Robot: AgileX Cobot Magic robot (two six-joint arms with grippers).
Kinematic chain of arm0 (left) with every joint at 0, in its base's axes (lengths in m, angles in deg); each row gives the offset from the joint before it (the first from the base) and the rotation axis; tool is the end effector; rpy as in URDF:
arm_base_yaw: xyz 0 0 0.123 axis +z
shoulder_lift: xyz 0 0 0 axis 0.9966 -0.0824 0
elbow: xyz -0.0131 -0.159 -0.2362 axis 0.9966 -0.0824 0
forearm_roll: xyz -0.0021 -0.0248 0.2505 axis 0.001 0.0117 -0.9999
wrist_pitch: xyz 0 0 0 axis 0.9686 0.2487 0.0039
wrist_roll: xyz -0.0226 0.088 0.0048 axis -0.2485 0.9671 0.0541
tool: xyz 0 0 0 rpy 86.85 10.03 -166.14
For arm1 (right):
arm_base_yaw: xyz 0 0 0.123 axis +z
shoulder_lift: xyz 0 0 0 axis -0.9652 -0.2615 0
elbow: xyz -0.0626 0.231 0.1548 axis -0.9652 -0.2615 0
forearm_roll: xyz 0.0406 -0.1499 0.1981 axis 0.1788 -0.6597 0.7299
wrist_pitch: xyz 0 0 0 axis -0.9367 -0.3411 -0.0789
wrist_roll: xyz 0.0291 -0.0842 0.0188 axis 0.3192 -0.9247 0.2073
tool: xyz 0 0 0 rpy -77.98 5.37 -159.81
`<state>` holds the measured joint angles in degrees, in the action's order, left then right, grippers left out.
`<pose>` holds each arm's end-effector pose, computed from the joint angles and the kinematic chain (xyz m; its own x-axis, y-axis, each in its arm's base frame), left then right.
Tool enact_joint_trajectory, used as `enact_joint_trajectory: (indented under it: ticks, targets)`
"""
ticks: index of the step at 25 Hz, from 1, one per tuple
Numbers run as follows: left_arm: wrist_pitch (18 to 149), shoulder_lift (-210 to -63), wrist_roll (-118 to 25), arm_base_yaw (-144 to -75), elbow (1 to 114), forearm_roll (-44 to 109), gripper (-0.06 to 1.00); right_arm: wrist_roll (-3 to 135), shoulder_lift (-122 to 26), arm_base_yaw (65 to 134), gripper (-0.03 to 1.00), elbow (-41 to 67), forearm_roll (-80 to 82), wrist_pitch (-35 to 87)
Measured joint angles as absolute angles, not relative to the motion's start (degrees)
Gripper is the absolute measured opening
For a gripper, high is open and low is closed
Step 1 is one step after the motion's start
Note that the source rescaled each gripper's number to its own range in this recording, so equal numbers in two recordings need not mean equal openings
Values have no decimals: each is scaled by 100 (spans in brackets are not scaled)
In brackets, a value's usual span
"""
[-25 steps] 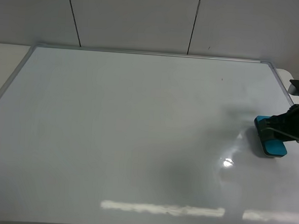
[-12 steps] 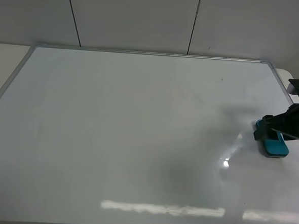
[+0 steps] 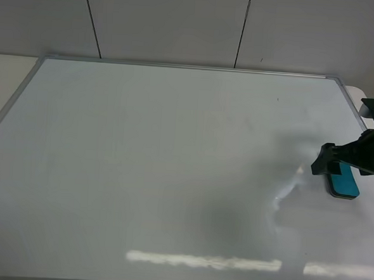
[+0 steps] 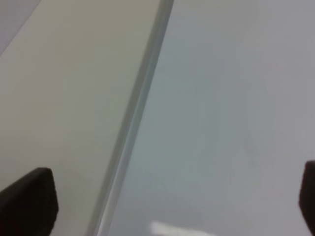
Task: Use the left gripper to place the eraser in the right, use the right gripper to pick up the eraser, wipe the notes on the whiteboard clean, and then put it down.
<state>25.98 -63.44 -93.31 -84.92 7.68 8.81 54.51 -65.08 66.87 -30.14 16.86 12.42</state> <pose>-0.0091 0.0143 0.2818 -0.4168 -0.1430 -0.8977 -0.2087 0.9762 -0.0586 0.2539 -0.0214 0.1484 -0.9218 -0.0915 -0.3768 -0.1236 0.9904 0.0617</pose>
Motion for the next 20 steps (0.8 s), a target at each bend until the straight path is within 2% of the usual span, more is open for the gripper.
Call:
enact_joint_trajectory:
  ticks: [4,8,20]
  targets:
    - [2598,-6344,-9331,-8492,768,881,100,5462,-6175,6687,100,-3014,2094,1236]
    - [2598,-6344,-9331,-8492,768,881,100,5405,-5101,6687,100,-3014,2866,1193]
    - [2598,-6344,-9331,-8492,768,881,100,6091,-589,6687,100,-3019,3164,315]
